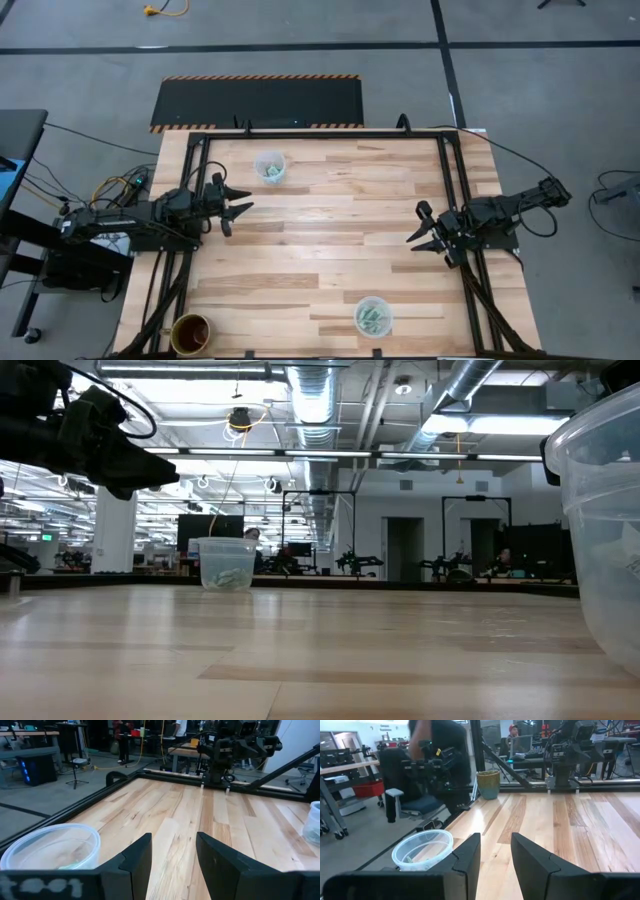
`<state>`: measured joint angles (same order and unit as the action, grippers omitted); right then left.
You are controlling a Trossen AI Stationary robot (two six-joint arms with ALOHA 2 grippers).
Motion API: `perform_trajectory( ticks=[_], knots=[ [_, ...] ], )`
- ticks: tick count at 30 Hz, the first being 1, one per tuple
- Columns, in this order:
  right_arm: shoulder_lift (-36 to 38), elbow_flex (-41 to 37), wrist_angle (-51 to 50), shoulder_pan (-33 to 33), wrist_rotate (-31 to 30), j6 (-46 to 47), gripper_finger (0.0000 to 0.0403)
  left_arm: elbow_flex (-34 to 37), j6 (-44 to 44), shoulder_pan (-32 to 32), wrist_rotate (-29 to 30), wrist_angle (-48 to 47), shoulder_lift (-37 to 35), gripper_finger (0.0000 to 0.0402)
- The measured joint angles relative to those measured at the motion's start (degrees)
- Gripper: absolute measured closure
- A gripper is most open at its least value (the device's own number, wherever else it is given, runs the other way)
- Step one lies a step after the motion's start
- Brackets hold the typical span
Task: Pick and place Stevia / Truvia into bins
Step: Return to Home Position
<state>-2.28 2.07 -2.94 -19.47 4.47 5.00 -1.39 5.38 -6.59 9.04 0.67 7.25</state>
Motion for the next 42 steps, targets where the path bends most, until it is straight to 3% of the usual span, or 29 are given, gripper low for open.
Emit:
perform_trajectory(
  ticks=[42],
  knots=[
    [0.00, -0.01, 0.00, -0.02, 0.00, 0.00, 0.0300, 0.00, -2.14, 0.00, -0.07, 0.07, 0.00, 0.0258]
  ],
)
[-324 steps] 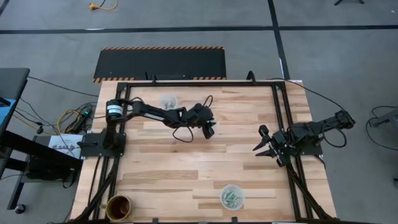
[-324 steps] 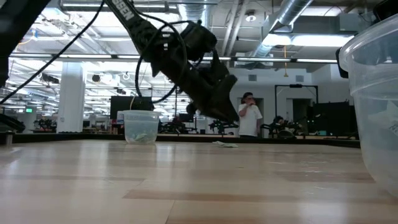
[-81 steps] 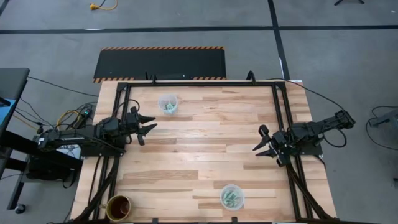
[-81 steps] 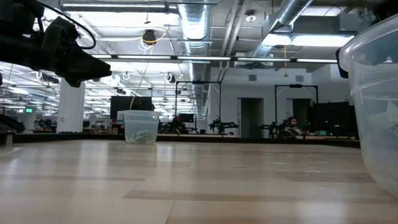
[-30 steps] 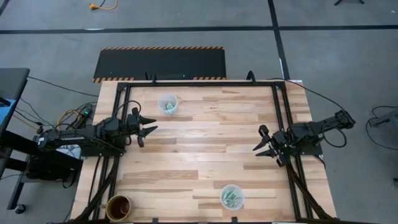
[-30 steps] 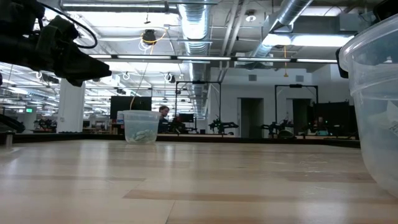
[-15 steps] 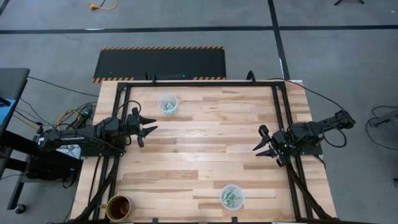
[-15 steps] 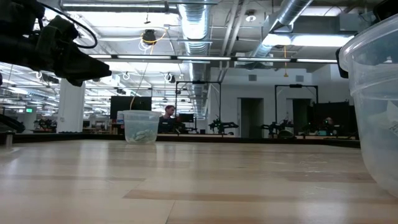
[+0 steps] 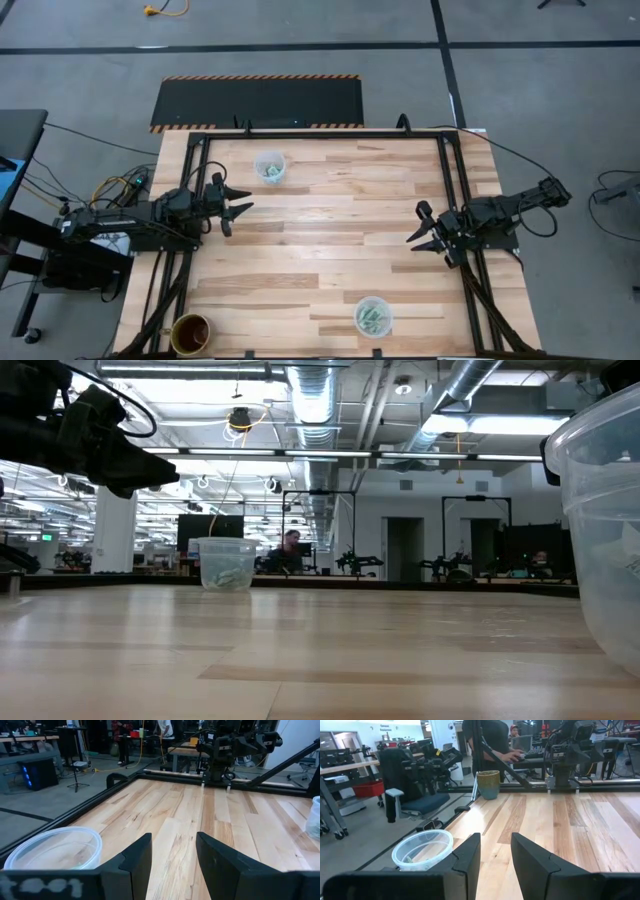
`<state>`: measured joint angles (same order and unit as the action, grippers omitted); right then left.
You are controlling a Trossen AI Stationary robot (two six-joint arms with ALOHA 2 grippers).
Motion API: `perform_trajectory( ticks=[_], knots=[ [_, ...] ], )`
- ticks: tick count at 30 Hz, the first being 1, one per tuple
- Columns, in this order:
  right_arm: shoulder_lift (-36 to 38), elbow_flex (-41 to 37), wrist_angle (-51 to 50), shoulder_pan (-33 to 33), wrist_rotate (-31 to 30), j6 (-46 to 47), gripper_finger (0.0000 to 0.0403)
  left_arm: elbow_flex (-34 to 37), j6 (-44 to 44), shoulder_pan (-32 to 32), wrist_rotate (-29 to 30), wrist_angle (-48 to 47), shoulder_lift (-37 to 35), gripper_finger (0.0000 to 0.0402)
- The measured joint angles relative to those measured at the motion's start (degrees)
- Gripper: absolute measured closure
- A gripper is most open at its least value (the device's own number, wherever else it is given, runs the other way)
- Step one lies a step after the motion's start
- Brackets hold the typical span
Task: Pick and place Stevia / Truvia into bins
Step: Return to Home Position
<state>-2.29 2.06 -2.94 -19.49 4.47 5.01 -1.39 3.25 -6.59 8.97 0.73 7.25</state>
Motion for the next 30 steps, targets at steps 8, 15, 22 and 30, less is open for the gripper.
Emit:
perform_trajectory(
  ticks=[8, 15, 22, 30],
  knots=[
    [-0.01, 0.00, 0.01, 0.00, 0.00, 0.00, 0.0300, 0.00, 0.57, 0.00, 0.00, 0.00, 0.00, 0.0258],
    [-0.02, -0.01, 0.00, 0.00, 0.00, -0.01, 0.0300, 0.00, 0.74, 0.00, 0.01, 0.00, 0.00, 0.0258],
    [-0.01, 0.01, 0.00, 0.01, 0.00, 0.00, 0.0300, 0.00, 0.79, 0.00, 0.02, 0.02, 0.00, 0.0258],
    [-0.01, 0.01, 0.02, 0.00, 0.00, 0.00, 0.0300, 0.00, 0.83, 0.00, 0.02, 0.01, -0.01, 0.0258]
  ],
)
